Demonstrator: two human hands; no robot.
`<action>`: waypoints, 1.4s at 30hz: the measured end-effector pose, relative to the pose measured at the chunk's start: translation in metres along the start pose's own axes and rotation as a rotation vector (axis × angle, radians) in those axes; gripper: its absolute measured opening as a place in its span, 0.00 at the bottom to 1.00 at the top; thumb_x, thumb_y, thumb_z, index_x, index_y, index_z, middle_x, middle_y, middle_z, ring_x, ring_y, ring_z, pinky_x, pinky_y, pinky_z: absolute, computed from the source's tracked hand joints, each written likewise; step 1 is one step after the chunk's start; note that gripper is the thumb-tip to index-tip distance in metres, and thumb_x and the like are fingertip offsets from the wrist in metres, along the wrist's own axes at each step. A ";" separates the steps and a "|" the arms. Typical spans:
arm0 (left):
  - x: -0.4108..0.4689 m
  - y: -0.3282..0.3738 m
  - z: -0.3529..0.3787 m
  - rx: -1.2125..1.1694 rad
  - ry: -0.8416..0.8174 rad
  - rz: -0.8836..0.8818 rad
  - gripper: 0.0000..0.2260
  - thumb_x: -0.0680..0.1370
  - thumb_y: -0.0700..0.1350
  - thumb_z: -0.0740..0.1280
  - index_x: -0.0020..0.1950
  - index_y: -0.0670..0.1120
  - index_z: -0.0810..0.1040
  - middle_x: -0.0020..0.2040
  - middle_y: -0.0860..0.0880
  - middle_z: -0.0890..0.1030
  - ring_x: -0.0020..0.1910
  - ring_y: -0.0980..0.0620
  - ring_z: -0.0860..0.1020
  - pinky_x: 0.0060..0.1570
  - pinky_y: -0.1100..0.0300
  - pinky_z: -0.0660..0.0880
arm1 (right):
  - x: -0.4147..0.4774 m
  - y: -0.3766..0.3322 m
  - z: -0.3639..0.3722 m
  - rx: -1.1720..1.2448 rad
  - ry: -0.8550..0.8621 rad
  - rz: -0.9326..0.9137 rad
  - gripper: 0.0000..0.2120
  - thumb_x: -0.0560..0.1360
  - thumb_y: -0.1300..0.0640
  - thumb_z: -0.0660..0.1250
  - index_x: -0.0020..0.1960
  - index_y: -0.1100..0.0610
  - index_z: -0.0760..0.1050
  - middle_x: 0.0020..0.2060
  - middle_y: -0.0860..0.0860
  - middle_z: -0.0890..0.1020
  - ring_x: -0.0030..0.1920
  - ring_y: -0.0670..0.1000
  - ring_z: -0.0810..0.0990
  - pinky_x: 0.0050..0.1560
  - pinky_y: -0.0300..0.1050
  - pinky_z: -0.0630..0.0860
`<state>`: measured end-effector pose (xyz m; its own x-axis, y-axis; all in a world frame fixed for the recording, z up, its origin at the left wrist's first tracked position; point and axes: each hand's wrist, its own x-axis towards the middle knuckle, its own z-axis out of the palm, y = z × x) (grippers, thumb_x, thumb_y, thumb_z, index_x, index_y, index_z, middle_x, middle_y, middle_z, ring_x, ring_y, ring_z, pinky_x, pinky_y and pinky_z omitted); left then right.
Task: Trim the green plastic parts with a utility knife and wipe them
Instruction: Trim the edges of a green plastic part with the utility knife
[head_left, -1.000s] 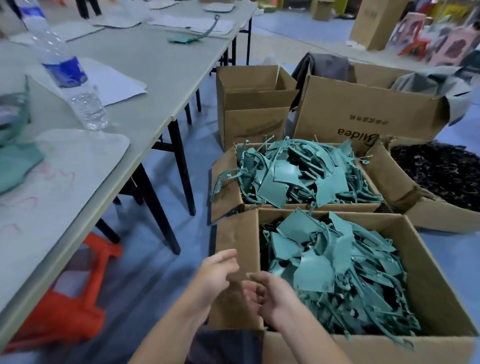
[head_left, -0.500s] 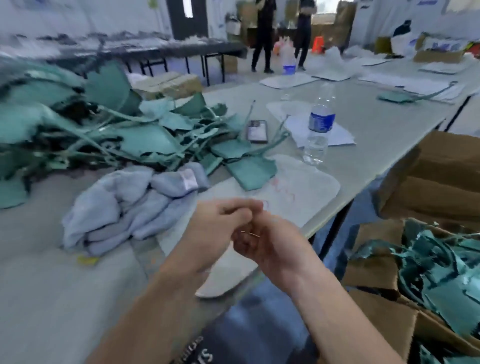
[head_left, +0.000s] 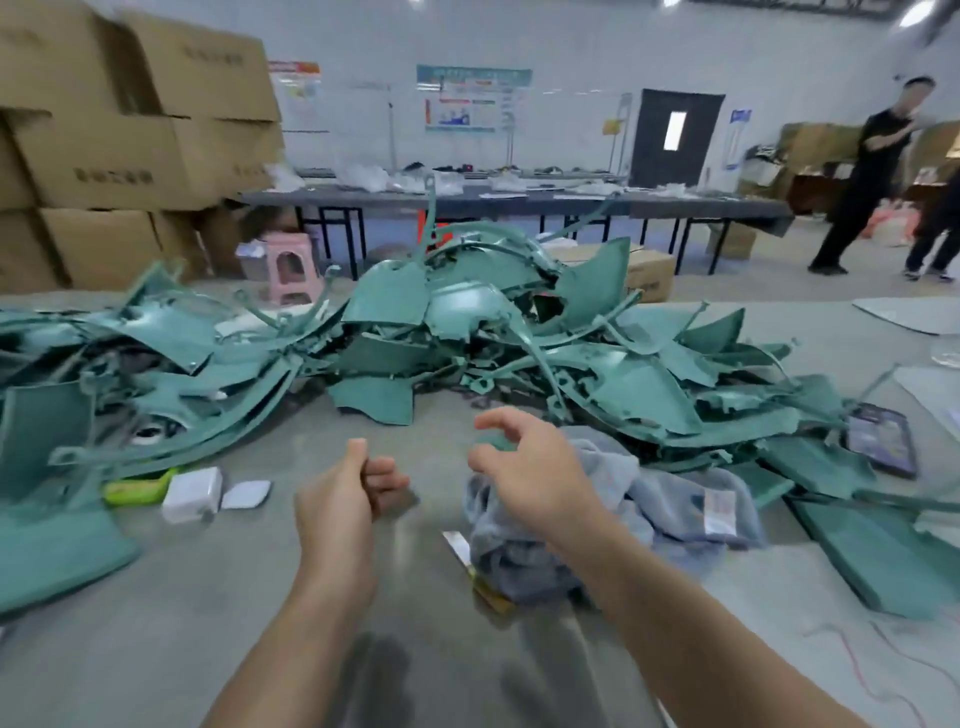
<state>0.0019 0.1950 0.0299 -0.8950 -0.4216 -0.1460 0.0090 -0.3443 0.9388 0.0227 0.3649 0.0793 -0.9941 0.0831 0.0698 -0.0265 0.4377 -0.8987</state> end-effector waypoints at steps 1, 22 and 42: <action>0.011 -0.005 -0.007 0.060 0.062 0.056 0.21 0.82 0.51 0.66 0.31 0.44 0.83 0.32 0.47 0.84 0.32 0.51 0.84 0.38 0.57 0.78 | 0.012 -0.002 0.008 -0.072 -0.008 -0.039 0.22 0.76 0.56 0.68 0.69 0.48 0.73 0.47 0.50 0.84 0.32 0.45 0.79 0.31 0.30 0.70; 0.078 -0.039 -0.040 0.498 0.151 0.182 0.09 0.75 0.44 0.71 0.47 0.58 0.87 0.45 0.62 0.84 0.47 0.61 0.80 0.50 0.62 0.70 | 0.220 -0.016 0.062 -1.067 0.456 -0.522 0.24 0.72 0.62 0.67 0.67 0.52 0.73 0.56 0.54 0.76 0.56 0.58 0.74 0.57 0.53 0.69; 0.077 -0.032 -0.040 0.522 0.049 0.142 0.11 0.75 0.46 0.72 0.38 0.62 0.84 0.36 0.70 0.82 0.42 0.73 0.77 0.42 0.74 0.69 | 0.153 -0.058 0.006 -0.308 0.427 -0.726 0.23 0.77 0.73 0.61 0.62 0.54 0.83 0.54 0.47 0.84 0.52 0.42 0.80 0.62 0.40 0.76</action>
<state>-0.0493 0.1398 -0.0242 -0.8792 -0.4763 -0.0093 -0.1056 0.1759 0.9787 -0.1281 0.3464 0.1394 -0.6182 -0.0090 0.7860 -0.5431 0.7277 -0.4188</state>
